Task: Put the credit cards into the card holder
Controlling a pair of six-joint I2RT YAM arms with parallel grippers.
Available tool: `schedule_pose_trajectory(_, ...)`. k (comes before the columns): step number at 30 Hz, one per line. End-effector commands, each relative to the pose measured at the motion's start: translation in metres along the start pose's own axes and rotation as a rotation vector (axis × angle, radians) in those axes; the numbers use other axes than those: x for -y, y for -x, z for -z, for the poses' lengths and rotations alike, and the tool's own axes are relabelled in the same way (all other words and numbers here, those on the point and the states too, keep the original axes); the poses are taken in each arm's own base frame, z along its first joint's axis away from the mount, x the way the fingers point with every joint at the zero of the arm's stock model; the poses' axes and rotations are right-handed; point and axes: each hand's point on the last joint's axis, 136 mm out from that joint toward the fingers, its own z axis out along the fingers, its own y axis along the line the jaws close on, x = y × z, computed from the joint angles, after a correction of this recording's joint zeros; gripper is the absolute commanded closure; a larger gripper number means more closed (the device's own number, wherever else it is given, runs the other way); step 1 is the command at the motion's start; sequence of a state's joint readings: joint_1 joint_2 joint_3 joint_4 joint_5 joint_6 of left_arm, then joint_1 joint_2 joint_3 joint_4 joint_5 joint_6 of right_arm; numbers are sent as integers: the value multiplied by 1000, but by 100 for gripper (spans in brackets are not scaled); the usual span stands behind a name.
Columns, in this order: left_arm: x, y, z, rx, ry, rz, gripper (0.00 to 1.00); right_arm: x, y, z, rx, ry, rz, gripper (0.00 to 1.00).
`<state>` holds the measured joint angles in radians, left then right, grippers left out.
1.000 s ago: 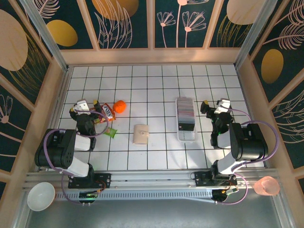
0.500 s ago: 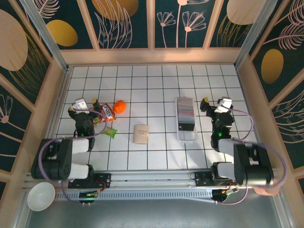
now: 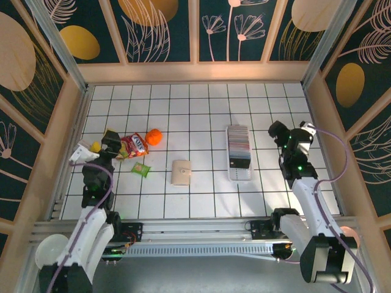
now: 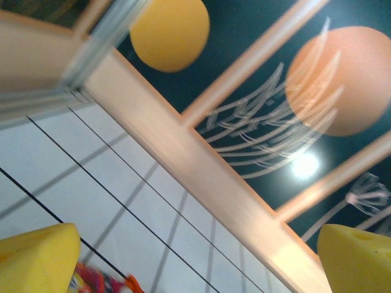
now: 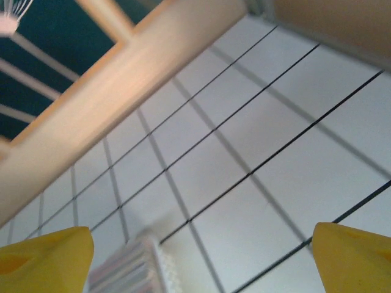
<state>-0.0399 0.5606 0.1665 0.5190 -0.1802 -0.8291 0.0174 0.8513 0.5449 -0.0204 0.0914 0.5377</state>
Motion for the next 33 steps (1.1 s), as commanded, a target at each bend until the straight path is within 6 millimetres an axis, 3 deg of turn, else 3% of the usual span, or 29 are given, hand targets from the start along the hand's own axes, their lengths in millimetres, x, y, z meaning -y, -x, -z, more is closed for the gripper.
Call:
schedule_pose_trajectory(1,23,-17,13,-148,-100,75,1,-51,-32,28,-153,241,40,11)
schedule_pose_trajectory(4,34,-35,17,-291,-120,75,1,-81,-53,41,-212,304,99,14)
schedule_pose_trajectory(7,47,-63,17,-482,-160,78,9,-108,-85,47,-316,332,152,21)
schedule_pose_trajectory(10,47,-95,16,-654,-127,104,20,-132,-123,48,-424,343,187,32)
schedule_pose_trajectory(14,55,-145,32,-853,-107,48,19,-168,-176,58,-545,411,225,54)
schedule_pose_trajectory(15,54,-155,36,-895,-97,38,23,-176,-187,61,-566,430,231,61)
schedule_pose_trajectory(17,52,-171,46,-950,-89,30,29,-186,-210,64,-620,457,244,71)
schedule_pose_trajectory(22,49,-210,72,-1064,-83,-26,31,-199,-254,64,-721,507,246,88)
schedule_pose_trajectory(25,39,-227,80,-1119,-45,-46,37,-205,-275,59,-767,523,250,96)
schedule_pose_trajectory(30,36,-243,87,-1150,-38,-65,38,-216,-299,45,-810,509,269,99)
schedule_pose_trajectory(33,33,-250,89,-1172,-34,-81,46,-224,-312,39,-838,523,271,100)
